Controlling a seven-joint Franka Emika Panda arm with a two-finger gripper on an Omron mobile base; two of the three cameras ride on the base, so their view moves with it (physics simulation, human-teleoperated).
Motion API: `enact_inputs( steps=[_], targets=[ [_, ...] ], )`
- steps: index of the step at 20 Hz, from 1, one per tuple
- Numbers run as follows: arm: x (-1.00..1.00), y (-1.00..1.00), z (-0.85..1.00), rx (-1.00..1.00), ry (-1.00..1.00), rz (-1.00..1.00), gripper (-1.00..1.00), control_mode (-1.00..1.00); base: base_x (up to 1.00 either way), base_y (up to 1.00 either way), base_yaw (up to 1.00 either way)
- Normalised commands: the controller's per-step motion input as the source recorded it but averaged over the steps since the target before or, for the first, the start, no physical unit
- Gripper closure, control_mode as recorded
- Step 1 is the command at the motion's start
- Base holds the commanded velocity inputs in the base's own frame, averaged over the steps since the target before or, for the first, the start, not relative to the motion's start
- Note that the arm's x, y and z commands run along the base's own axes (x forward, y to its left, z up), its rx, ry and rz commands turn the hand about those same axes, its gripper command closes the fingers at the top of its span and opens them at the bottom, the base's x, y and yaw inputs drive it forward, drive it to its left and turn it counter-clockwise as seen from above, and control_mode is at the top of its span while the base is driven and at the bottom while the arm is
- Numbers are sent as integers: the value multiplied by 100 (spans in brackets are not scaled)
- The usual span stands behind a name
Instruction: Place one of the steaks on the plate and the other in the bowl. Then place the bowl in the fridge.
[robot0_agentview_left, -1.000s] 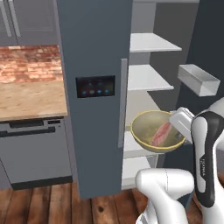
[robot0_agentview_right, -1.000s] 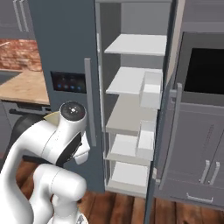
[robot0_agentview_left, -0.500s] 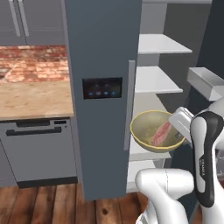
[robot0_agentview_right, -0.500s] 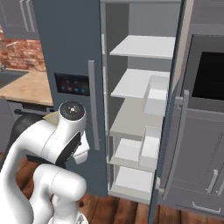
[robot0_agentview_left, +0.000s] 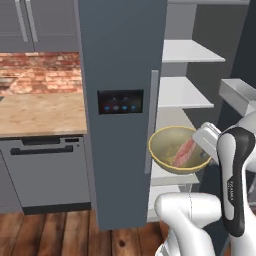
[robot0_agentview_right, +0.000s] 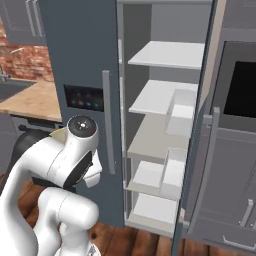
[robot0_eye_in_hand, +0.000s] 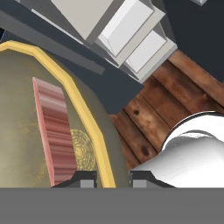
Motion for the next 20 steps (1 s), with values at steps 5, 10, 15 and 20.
enact_inputs(
  steps=[5,10,15,20],
  targets=[
    [0,0,0,0,0,0,100,100,31,0,0],
    [0,0,0,0,0,0,100,100,46,4,0],
    [0,0,0,0,0,0,100,100,31,5,0],
    [0,0,0,0,0,0,100,100,13,4,0]
  ],
)
